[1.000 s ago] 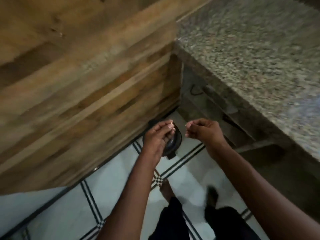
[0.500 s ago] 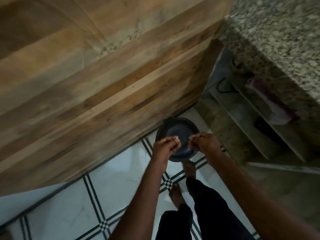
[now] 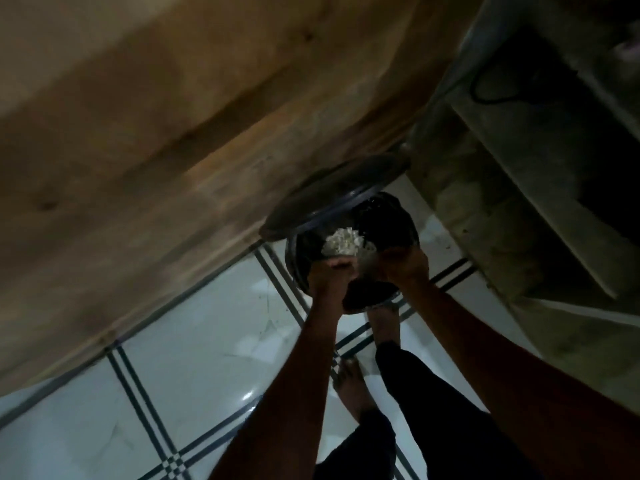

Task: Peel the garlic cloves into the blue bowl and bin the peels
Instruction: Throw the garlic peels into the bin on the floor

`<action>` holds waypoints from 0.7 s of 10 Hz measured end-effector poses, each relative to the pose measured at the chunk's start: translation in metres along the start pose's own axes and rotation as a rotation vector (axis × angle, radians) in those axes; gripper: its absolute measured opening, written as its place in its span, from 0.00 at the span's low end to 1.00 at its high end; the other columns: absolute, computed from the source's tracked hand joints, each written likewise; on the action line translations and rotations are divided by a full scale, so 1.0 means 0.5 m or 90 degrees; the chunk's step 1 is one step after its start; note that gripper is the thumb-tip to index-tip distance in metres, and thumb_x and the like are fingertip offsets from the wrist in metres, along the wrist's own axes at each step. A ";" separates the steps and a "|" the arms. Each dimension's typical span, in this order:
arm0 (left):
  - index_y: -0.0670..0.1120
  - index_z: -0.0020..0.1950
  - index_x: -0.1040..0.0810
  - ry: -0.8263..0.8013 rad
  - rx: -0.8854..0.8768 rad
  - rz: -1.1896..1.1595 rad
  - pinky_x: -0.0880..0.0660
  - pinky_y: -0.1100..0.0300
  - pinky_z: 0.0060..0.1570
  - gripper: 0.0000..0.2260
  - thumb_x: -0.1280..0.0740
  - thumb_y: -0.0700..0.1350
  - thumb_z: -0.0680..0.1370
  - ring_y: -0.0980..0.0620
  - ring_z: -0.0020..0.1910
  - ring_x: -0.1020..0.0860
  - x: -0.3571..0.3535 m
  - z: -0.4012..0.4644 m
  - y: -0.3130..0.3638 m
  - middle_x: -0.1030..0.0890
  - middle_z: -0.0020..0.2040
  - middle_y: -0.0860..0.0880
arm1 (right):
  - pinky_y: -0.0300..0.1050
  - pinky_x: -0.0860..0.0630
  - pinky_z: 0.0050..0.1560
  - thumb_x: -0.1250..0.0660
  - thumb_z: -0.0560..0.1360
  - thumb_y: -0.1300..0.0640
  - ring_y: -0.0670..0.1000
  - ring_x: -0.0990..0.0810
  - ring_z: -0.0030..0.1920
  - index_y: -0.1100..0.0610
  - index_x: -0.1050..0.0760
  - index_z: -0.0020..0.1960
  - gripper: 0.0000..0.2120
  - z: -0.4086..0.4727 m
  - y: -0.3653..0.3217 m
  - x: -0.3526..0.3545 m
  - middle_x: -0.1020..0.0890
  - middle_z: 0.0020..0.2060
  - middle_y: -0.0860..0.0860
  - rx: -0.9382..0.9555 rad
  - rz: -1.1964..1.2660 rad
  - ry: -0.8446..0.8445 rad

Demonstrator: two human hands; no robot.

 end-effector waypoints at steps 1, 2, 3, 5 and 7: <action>0.42 0.51 0.12 0.069 -0.038 0.123 0.16 0.53 0.51 0.06 0.23 0.40 0.74 0.46 0.48 0.14 -0.013 0.107 -0.018 0.12 0.48 0.45 | 0.58 0.20 0.61 0.31 0.78 0.64 0.62 0.17 0.58 0.60 0.17 0.53 0.06 0.094 0.025 -0.047 0.16 0.56 0.62 0.025 -0.085 -0.015; 0.40 0.53 0.13 0.059 -0.123 0.237 0.22 0.71 0.42 0.07 0.27 0.36 0.76 0.50 0.45 0.17 -0.019 0.136 0.007 0.15 0.46 0.49 | 0.62 0.21 0.61 0.31 0.79 0.60 0.67 0.18 0.59 0.68 0.21 0.60 0.14 0.163 0.037 -0.062 0.18 0.58 0.67 0.074 -0.163 0.049; 0.40 0.53 0.14 0.123 -0.269 0.406 0.22 0.60 0.52 0.07 0.30 0.40 0.78 0.44 0.51 0.16 -0.029 0.128 0.026 0.14 0.50 0.43 | 0.57 0.19 0.57 0.28 0.75 0.59 0.66 0.16 0.54 0.69 0.20 0.57 0.15 0.144 0.007 -0.059 0.16 0.52 0.66 0.154 -0.319 0.130; 0.42 0.50 0.15 0.147 -0.384 0.474 0.20 0.50 0.54 0.06 0.32 0.37 0.77 0.43 0.49 0.15 -0.025 -0.012 0.114 0.14 0.48 0.43 | 0.50 0.21 0.52 0.29 0.75 0.62 0.63 0.16 0.52 0.63 0.15 0.51 0.07 0.022 -0.076 -0.001 0.14 0.50 0.62 0.217 -0.301 0.159; 0.47 0.52 0.13 0.152 -0.462 0.203 0.24 0.69 0.48 0.06 0.29 0.40 0.79 0.59 0.46 0.18 0.002 -0.353 0.300 0.13 0.49 0.52 | 0.51 0.18 0.56 0.29 0.74 0.62 0.51 0.14 0.48 0.49 0.16 0.44 0.08 -0.268 -0.188 0.201 0.12 0.45 0.50 0.284 -0.046 0.122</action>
Point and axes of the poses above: each hand's wrist, its own z-axis towards the middle knuckle, its own x-axis out of the back of the hand, y = z × x, the point moved 4 cm from there along z, towards the middle knuckle
